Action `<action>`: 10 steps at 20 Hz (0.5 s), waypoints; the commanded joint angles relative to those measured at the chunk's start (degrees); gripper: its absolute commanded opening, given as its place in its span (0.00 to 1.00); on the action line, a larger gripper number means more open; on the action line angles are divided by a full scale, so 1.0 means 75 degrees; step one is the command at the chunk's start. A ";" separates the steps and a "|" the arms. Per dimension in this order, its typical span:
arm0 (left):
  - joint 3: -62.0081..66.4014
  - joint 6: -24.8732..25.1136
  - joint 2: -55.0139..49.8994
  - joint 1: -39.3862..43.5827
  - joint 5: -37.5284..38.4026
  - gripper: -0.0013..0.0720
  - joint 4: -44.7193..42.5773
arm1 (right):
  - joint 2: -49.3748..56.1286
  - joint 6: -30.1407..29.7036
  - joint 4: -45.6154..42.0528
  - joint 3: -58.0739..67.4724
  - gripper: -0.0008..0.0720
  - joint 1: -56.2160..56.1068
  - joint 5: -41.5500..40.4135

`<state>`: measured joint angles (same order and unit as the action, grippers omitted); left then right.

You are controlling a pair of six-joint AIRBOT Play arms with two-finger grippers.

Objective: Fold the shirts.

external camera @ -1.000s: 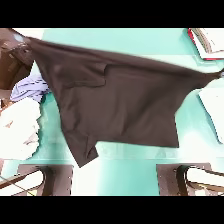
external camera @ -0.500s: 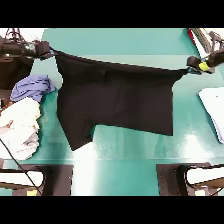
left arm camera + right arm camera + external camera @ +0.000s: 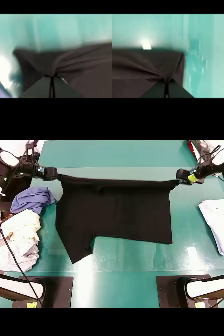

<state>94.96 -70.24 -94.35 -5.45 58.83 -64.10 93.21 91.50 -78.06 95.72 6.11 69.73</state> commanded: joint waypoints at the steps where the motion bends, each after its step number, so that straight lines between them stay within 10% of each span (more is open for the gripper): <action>1: -0.0052 -0.0248 -0.0070 0.0000 0.1049 0.05 -0.1376 | 0.0006 0.0000 -0.0204 -0.0688 0.03 -0.0323 0.0697; 9: -0.0052 -0.0490 -0.0070 0.0000 0.2025 0.05 -0.1754 | 0.0003 0.0000 -0.0149 -0.2119 0.04 -0.0941 0.0207; 10: -0.0052 -0.0653 -0.0070 0.0000 0.2092 0.27 -0.1824 | 0.0003 0.0000 -0.0125 -0.2090 0.08 -0.0938 0.0291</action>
<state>94.56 -73.38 -94.83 -5.48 71.72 -76.34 93.23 91.53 -79.46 81.65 -0.14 71.57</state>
